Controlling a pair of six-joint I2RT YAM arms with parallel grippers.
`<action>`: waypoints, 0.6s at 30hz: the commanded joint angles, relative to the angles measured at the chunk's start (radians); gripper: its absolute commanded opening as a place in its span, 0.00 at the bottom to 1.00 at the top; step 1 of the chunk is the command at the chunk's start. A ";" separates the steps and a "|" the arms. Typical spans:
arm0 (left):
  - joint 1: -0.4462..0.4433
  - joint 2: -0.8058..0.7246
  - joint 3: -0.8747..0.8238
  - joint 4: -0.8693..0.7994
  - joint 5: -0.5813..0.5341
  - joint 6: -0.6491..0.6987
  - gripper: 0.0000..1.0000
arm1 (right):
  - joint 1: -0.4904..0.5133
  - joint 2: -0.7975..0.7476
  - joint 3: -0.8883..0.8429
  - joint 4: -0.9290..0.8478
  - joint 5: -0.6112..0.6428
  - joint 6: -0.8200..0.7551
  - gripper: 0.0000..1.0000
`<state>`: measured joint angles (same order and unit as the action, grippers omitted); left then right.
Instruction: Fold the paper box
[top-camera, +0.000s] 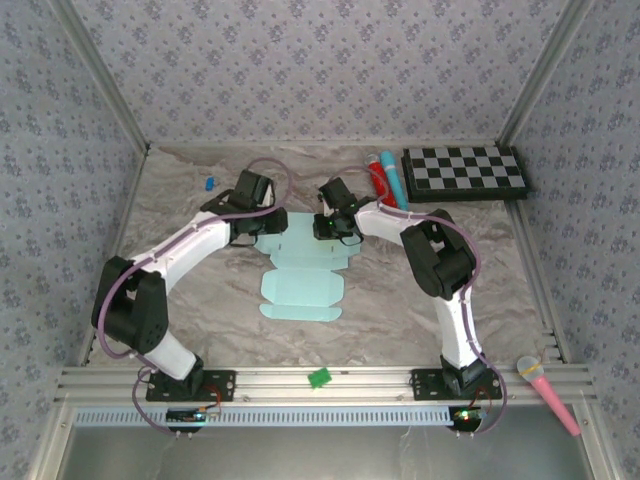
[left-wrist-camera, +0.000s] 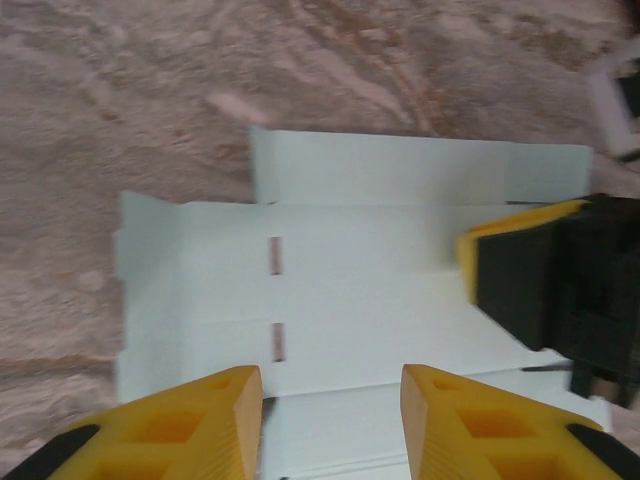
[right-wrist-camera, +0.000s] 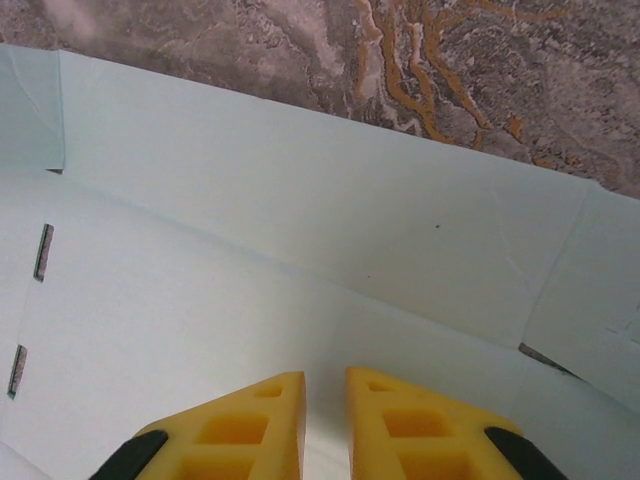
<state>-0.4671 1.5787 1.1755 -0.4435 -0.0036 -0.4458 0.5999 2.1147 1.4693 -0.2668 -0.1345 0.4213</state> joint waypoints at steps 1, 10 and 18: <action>0.039 -0.021 0.003 -0.061 -0.052 0.002 0.43 | -0.005 -0.057 0.039 -0.038 -0.022 -0.041 0.20; 0.074 0.012 0.044 -0.080 0.057 0.089 0.40 | -0.009 -0.068 0.037 -0.043 -0.048 -0.054 0.19; 0.023 0.020 0.044 -0.068 0.160 0.068 0.05 | -0.049 -0.026 0.158 -0.126 -0.078 -0.144 0.20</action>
<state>-0.4152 1.5803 1.1965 -0.4980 0.1013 -0.3798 0.5728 2.0769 1.5532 -0.3367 -0.1825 0.3405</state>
